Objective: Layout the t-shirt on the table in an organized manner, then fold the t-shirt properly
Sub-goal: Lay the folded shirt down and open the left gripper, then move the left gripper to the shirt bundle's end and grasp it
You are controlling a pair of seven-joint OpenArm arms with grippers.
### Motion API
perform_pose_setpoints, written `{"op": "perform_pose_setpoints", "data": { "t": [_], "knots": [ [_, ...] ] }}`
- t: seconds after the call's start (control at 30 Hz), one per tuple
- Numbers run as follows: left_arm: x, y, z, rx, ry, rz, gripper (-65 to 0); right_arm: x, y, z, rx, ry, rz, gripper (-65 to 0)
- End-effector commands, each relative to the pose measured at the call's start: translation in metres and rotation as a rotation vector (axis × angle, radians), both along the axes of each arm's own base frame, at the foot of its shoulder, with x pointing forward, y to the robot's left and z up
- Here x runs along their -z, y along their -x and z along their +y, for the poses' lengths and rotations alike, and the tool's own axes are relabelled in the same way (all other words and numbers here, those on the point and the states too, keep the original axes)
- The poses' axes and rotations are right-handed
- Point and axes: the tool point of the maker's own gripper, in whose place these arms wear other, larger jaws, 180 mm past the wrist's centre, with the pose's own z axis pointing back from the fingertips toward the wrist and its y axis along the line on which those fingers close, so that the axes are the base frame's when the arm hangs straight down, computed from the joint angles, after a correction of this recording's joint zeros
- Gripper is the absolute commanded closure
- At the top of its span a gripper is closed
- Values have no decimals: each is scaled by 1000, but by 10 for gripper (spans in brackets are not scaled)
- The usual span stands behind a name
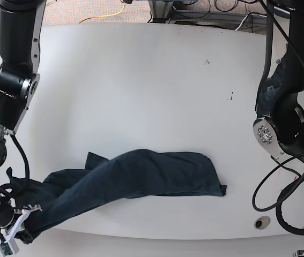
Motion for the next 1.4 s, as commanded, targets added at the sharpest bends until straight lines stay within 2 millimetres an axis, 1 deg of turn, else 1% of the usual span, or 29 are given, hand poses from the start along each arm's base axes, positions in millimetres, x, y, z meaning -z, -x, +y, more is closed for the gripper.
{"op": "perform_pose_setpoints", "data": {
  "t": [0.0, 0.07, 0.13, 0.23, 0.27, 0.3, 0.37, 0.4, 0.43, 0.5, 0.53, 0.63, 0.67, 0.73, 0.87, 0.93, 0.97, 1.0, 1.03, 1.17, 1.2, 1.3, 1.37],
  "knots": [
    [0, 5, -2, 1, -13, -24, -67, -12, 7, 2, -11, 18, -58, 0],
    [19, 6, -2, -3, -17, 9, -68, 0, 12, 6, -21, 24, -43, 0],
    [46, 7, -1, -8, -22, 62, -68, 13, 18, 11, -30, 31, -24, 0],
    [71, 12, -1, -16, -32, 105, -69, 29, 24, 13, -36, 33, 3, 0],
    [85, 15, 0, -18, -36, 131, -71, 34, 25, 14, -36, 24, 11, 0],
    [94, 17, -1, -19, -39, 148, -72, 38, 27, 14, -32, 10, 16, 0],
    [119, 24, 0, -24, -47, 195, -100, 42, 29, 13, -18, -25, 10, 0],
    [125, 26, 0, -25, -49, 207, -113, 42, 29, 13, -15, -32, 7, 0],
    [142, 31, 0, -28, -55, 242, -157, 45, 31, 10, -5, -43, 11, 0],
    [161, 38, 0, -30, -60, 280, -225, 49, 31, 11, -5, -46, 20, 0],
    [173, 42, 0, -28, -61, 305, -282, 50, 31, 11, -6, -46, 22, 0],
    [206, 51, -8, -11, -48, 374, -399, 51, 31, 12, -7, -48, 25, 0],
    [216, 54, -11, -4, -41, 395, -425, 51, 31, 12, -7, -48, 25, 0],
    [233, 60, -16, 6, -31, 433, -454, 52, 31, 12, -6, -45, 27, 0],
    [267, 73, -30, 31, -3, 507, -463, 53, 32, 12, -8, -44, 29, 0],
    [278, 78, -36, 42, 11, 532, -461, 53, 32, 12, -8, -44, 29, 0],
    [289, 80, -44, 57, 31, 555, -458, 53, 32, 12, -8, -44, 29, 0],
    [293, 80, -47, 64, 40, 563, -458, 53, 32, 12, -8, -44, 29, 0],
    [303, 80, -55, 83, 66, 581, -458, 53, 32, 12, -8, -46, 29, 0],
    [324, 78, -75, 129, 132, 601, -458, 53, 32, 12, -8, -45, 29, 0],
    [330, 75, -83, 147, 158, 604, -458, 53, 32, 12, -8, -45, 29, 0],
    [346, 71, -98, 184, 219, 623, -458, 53, 32, 12, -8, -45, 30, 0],
    [354, 68, -107, 203, 255, 629, -458, 57, 33, 12, -8, -45, 39, 0]
  ]
}}
